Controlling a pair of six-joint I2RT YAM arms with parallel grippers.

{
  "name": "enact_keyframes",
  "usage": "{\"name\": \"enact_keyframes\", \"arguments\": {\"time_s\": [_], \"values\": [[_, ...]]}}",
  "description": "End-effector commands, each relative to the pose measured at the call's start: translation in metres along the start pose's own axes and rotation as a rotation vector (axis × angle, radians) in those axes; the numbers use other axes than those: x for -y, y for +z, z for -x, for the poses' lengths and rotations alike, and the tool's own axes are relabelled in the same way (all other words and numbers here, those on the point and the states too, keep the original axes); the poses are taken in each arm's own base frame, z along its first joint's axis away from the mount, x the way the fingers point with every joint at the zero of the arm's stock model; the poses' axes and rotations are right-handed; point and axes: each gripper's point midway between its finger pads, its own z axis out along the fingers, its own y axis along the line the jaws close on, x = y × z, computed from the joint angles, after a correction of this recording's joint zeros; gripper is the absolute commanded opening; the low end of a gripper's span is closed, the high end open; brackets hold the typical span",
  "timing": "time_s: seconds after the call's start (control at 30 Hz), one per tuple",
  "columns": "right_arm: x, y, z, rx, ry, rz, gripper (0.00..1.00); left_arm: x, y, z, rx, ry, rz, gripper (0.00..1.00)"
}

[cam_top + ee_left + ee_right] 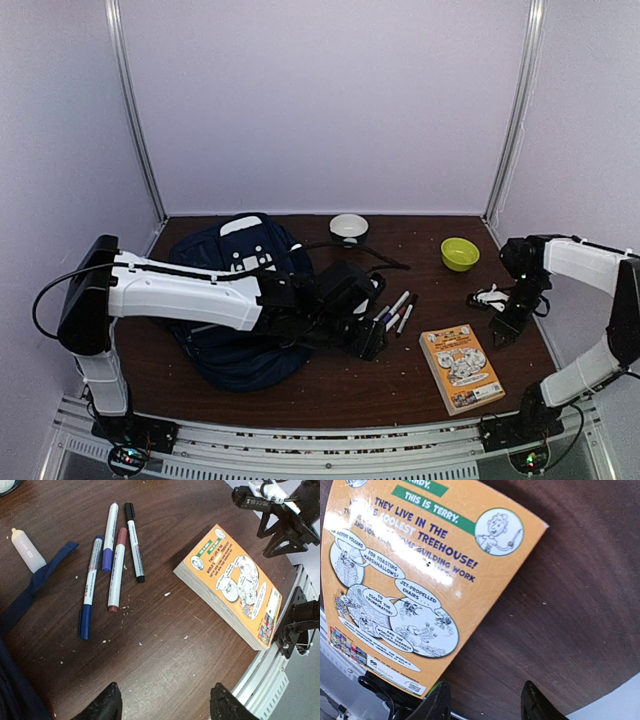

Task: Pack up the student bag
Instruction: Move the book to the corner of the board.

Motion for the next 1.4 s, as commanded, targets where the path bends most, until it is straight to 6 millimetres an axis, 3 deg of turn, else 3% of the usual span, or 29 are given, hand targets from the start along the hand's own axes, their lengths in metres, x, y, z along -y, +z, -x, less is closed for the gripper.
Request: {"name": "enact_keyframes", "arguments": {"time_s": [0.0,0.3,0.53,0.83,1.03,1.13,1.23,1.37], "values": [[-0.014,0.011,-0.002,-0.060,-0.029,0.141,0.51,0.003,0.002,0.000,0.015,-0.041,-0.023,0.62],[-0.034,0.017,0.001,-0.144,-0.014,0.331,0.55,-0.010,-0.008,-0.010,0.020,-0.054,0.003,0.61],[-0.037,0.029,0.004,-0.215,-0.008,0.344,0.56,-0.016,-0.008,-0.016,0.014,-0.078,0.019,0.61],[-0.058,0.030,0.027,-0.245,-0.049,0.389,0.55,-0.023,-0.016,-0.017,0.034,-0.095,0.035,0.61],[-0.116,0.026,0.054,-0.242,-0.106,0.523,0.53,-0.035,-0.023,-0.024,0.039,-0.115,0.067,0.61],[-0.142,0.036,0.064,-0.246,-0.183,0.470,0.52,-0.043,-0.029,-0.030,0.038,-0.137,0.090,0.61],[-0.179,0.028,0.077,-0.231,-0.215,0.594,0.52,-0.053,-0.037,-0.038,0.032,-0.147,0.120,0.61],[-0.175,0.019,0.094,-0.157,-0.282,0.534,0.52,-0.066,-0.055,-0.044,0.045,-0.137,0.151,0.60]]}}
